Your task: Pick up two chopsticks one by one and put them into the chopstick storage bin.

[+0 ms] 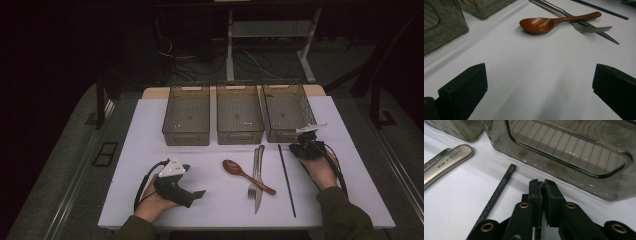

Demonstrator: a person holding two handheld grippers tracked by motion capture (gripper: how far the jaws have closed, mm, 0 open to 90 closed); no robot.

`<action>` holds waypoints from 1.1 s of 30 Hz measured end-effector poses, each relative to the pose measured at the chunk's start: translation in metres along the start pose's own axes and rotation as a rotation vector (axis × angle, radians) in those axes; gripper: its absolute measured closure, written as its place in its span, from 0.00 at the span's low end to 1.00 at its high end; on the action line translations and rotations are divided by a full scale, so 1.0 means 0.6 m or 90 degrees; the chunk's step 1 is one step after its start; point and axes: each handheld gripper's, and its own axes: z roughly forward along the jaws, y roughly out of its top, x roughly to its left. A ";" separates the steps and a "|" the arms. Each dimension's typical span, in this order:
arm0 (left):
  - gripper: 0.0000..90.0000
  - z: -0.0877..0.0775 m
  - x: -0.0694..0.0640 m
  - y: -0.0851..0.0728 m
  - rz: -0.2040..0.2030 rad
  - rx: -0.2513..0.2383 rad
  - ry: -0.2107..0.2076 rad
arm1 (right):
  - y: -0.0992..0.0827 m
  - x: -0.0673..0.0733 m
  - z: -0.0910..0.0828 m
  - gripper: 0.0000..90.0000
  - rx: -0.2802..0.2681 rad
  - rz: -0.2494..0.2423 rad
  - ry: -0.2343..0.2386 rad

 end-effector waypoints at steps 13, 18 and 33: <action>0.00 -0.001 0.001 -0.001 -0.001 0.000 -0.001 | 0.000 -0.002 0.001 0.94 -0.006 -0.026 0.040; 0.00 -0.003 0.001 0.000 -0.003 -0.004 0.000 | 0.001 -0.005 -0.012 0.84 -0.032 -0.020 0.046; 0.00 -0.006 0.001 -0.001 -0.010 -0.009 -0.007 | -0.026 -0.018 -0.105 0.72 -0.074 -0.041 0.107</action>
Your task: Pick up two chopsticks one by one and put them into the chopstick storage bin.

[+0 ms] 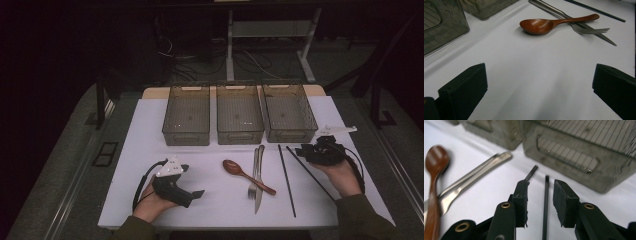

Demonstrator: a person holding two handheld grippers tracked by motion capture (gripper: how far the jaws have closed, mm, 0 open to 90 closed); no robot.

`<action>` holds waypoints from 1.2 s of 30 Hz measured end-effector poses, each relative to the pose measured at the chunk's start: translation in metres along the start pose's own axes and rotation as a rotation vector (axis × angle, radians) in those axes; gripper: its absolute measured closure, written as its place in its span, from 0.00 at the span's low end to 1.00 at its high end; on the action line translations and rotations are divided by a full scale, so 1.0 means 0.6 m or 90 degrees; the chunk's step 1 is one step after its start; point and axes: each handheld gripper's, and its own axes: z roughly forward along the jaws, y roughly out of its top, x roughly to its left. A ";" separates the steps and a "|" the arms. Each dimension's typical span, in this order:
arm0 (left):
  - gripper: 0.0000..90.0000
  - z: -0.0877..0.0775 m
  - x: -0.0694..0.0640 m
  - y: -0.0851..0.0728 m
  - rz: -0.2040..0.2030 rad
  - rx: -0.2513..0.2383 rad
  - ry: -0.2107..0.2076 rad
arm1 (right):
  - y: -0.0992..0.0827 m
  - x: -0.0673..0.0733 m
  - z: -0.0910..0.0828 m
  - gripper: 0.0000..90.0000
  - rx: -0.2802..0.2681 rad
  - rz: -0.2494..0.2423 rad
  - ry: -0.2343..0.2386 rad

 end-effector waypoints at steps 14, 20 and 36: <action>0.00 -0.005 0.001 -0.001 0.002 0.002 0.002 | -0.073 0.016 -0.058 0.77 0.041 -0.029 0.008; 0.00 -0.007 0.001 -0.003 0.000 0.002 0.003 | -0.099 0.013 -0.065 0.79 0.069 -0.033 -0.001; 0.00 -0.009 0.001 -0.004 -0.002 0.000 0.005 | -0.124 0.008 -0.059 0.87 0.113 -0.036 -0.017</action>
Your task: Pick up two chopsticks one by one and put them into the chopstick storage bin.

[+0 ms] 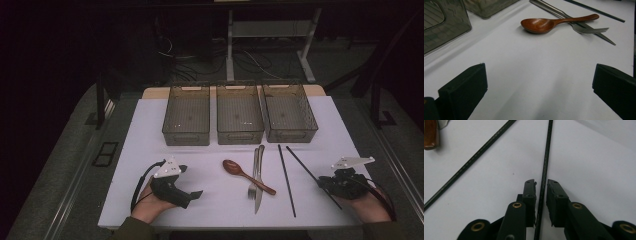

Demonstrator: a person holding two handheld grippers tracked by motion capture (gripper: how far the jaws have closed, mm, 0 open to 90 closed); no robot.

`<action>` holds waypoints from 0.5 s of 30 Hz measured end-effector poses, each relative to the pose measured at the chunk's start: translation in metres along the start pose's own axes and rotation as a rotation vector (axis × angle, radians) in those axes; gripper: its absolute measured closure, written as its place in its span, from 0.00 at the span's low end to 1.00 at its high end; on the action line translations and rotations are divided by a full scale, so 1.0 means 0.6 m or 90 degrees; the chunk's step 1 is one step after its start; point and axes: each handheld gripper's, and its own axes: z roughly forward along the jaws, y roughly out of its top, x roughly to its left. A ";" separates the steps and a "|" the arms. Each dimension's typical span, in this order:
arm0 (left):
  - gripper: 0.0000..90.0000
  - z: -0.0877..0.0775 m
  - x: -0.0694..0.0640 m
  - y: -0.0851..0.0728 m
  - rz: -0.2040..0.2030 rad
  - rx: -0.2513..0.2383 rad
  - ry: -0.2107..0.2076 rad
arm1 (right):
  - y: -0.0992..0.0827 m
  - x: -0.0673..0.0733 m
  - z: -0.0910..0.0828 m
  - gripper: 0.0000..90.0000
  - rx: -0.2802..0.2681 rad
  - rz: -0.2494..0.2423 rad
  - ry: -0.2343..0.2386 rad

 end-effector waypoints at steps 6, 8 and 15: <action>0.00 0.001 -0.001 0.000 0.002 0.002 -0.001 | -0.003 0.000 0.007 0.90 0.012 -0.004 -0.009; 0.00 0.002 0.000 0.000 0.002 0.002 -0.001 | -0.003 0.002 0.008 0.91 0.015 -0.003 -0.014; 0.00 0.003 -0.001 0.000 0.004 0.005 -0.002 | -0.003 0.001 0.008 0.95 0.015 0.015 -0.013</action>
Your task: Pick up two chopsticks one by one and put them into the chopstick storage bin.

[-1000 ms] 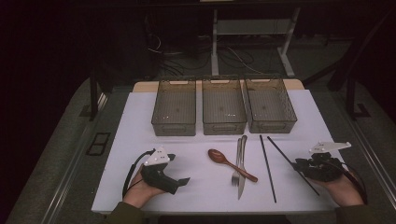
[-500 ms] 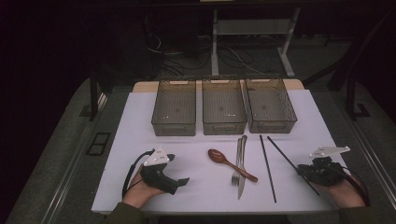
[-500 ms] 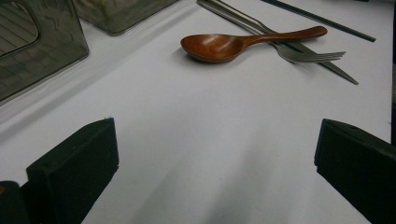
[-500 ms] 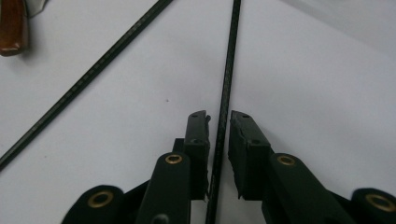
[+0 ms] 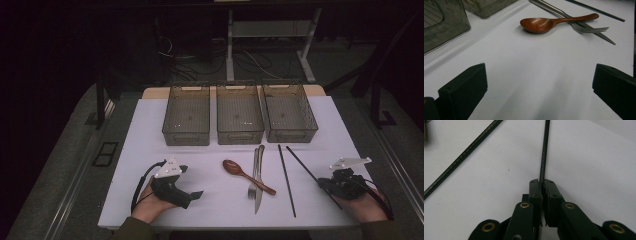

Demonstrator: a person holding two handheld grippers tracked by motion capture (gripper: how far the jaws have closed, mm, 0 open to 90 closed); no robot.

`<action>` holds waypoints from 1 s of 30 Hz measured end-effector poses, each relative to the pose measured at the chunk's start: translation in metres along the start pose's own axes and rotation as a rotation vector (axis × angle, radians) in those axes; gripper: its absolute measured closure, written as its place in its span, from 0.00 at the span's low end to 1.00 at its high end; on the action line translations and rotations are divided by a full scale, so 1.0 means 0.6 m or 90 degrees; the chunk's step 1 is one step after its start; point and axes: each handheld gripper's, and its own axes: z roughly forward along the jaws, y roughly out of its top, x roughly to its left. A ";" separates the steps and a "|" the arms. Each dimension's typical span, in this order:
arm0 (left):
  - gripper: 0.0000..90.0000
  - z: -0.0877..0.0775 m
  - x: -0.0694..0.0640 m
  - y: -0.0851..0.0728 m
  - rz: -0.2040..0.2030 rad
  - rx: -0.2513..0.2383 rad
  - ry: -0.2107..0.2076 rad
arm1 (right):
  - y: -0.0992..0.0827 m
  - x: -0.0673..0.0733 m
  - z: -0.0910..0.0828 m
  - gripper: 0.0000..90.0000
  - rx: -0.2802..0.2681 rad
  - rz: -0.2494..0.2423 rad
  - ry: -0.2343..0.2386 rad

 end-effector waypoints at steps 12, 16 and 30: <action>0.00 -0.001 0.001 0.000 0.001 -0.001 0.001 | 0.001 -0.008 -0.017 0.96 -0.028 0.020 0.012; 0.00 -0.002 0.001 0.000 0.000 -0.001 0.002 | 0.002 -0.013 -0.028 0.96 -0.058 0.019 0.024; 0.00 -0.002 0.002 -0.002 -0.001 0.001 -0.001 | 0.005 -0.013 -0.056 0.96 -0.118 0.027 0.056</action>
